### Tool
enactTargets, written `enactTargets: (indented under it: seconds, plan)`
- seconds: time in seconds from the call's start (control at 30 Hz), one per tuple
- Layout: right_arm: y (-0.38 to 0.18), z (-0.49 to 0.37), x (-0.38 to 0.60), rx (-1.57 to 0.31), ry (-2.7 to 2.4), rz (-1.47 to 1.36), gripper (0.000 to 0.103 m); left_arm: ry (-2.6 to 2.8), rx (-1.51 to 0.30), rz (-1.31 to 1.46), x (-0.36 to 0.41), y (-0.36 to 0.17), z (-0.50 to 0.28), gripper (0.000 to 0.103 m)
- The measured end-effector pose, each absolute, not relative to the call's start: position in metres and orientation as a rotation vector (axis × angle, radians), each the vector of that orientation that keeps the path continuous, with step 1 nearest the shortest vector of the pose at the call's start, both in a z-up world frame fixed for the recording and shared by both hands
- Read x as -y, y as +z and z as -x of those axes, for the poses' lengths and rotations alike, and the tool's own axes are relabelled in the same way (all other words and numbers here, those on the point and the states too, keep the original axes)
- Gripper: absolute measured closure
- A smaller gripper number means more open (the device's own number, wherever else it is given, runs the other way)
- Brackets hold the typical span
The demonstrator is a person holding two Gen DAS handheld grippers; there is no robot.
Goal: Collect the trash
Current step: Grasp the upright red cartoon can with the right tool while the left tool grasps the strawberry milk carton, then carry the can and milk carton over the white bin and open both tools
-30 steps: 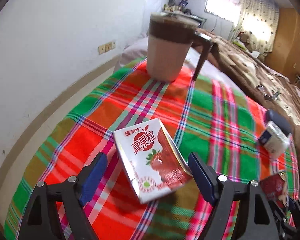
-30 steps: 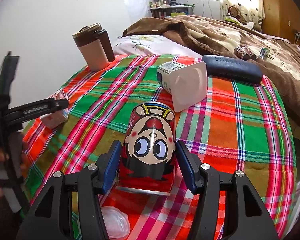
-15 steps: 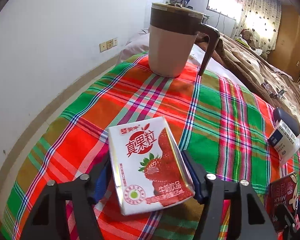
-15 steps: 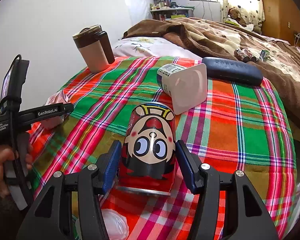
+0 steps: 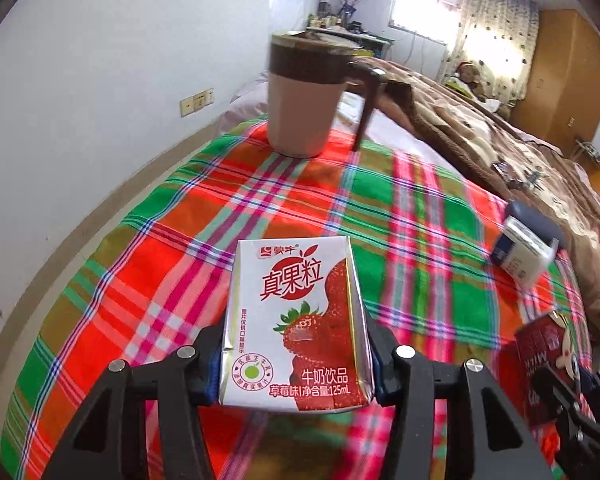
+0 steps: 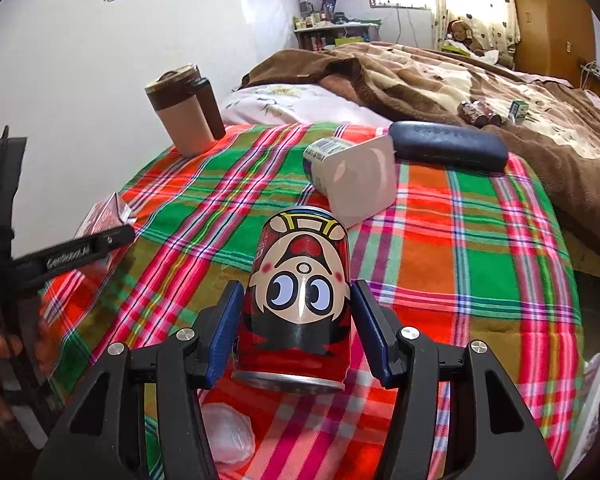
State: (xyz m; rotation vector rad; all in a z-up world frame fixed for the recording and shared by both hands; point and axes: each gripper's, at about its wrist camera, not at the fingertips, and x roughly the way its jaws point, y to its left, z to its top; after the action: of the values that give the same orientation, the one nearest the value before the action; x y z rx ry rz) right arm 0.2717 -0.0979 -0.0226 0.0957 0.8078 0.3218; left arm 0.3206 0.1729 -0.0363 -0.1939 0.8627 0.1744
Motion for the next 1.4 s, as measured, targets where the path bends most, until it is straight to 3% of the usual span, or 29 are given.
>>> enactTargets:
  seconds: [0.7, 1.4]
  plan:
    - [0.003, -0.228, 0.154, -0.737, 0.237, -0.149, 0.047, -0.034, -0.786, 0.105, -0.077, 0.014, -0.253, 0.050]
    - [0.019, -0.160, 0.258, -0.671, 0.047, -0.201, 0.047, -0.289, -0.715, -0.001, 0.066, 0.043, -0.190, 0.049]
